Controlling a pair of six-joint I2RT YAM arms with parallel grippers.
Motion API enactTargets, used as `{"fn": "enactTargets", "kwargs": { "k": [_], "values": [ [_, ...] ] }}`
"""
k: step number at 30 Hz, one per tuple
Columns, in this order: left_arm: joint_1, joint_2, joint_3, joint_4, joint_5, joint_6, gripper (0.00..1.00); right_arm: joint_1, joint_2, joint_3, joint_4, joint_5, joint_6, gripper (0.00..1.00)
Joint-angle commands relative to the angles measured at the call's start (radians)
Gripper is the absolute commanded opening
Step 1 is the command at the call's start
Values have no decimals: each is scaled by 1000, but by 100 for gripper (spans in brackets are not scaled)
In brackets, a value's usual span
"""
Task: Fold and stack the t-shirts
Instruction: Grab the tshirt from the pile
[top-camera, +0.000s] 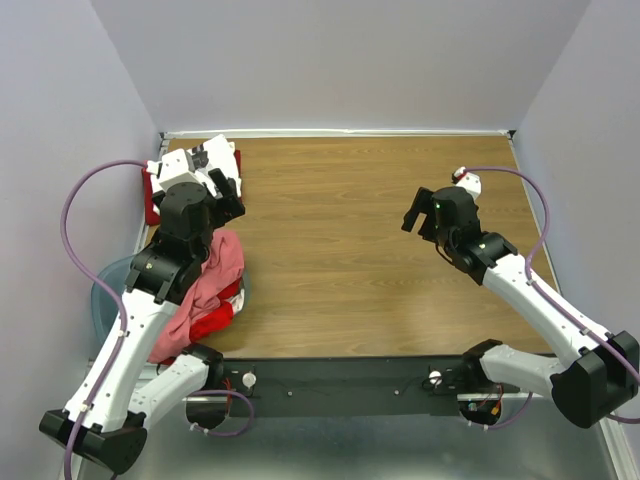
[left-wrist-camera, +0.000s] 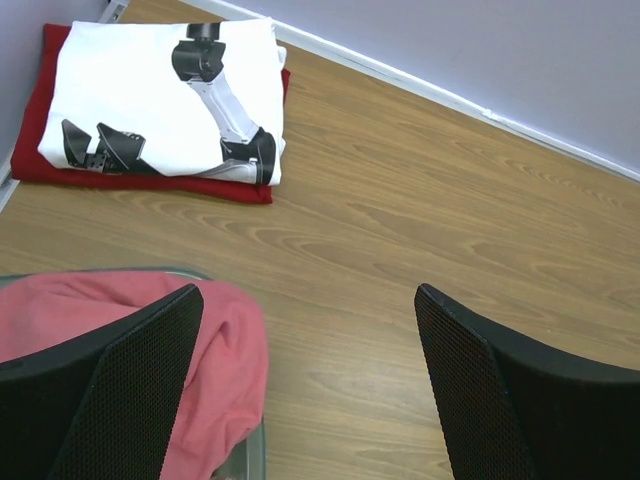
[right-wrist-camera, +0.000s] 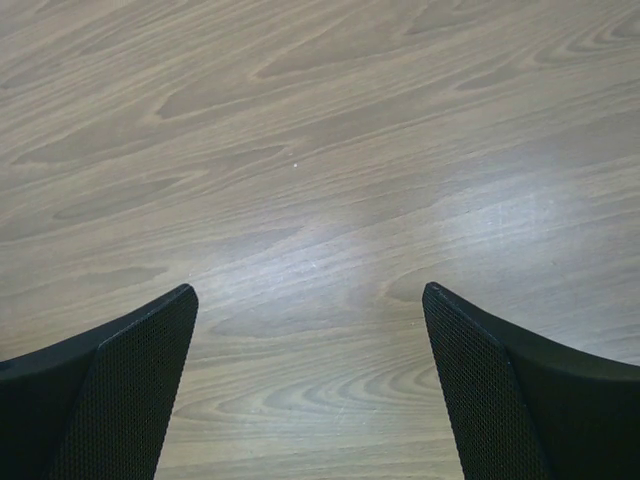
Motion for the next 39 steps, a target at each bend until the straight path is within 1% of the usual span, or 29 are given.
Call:
{"fn": "enactTargets", "kwargs": {
  "k": [1,9,10,12,15,19,24,26,31,32,33,34,36,38,39],
  "values": [
    [4,4,-9,2,-51,4,94,2,1,0,2,78,17,100],
    [4,42,-5,-55,-77,-4,94,1,-7,-10,2,87,32,100],
    [4,42,-11,-67,-81,-30,98,2,-10,-14,2,86,35,100],
    [12,45,-41,-77,-86,-42,98,2,-14,-16,2,90,43,100],
    [44,74,-77,-136,-87,-99,98,2,-23,-23,2,97,49,100],
    [125,126,-124,-216,-78,-188,98,2,-28,-31,2,93,55,100],
    [202,189,-210,-218,26,-243,98,2,-26,-46,2,87,66,100],
    [234,198,-229,-235,44,-263,98,2,-33,-48,2,92,66,100],
    [242,191,-256,-226,37,-292,97,2,-43,-65,4,103,72,100],
    [243,195,-258,-219,43,-292,92,2,-42,-68,4,103,71,100],
    [246,200,-259,-218,45,-291,85,2,-42,-68,4,103,74,100],
    [246,203,-261,-215,52,-286,70,2,-42,-69,4,103,74,100],
    [246,206,-261,-195,83,-252,63,2,-40,-70,7,104,71,100],
    [246,192,-252,-184,95,-228,26,2,-43,-68,5,112,65,100],
    [246,185,-244,-183,95,-223,5,2,-45,-68,5,112,65,100]
  ]
}}
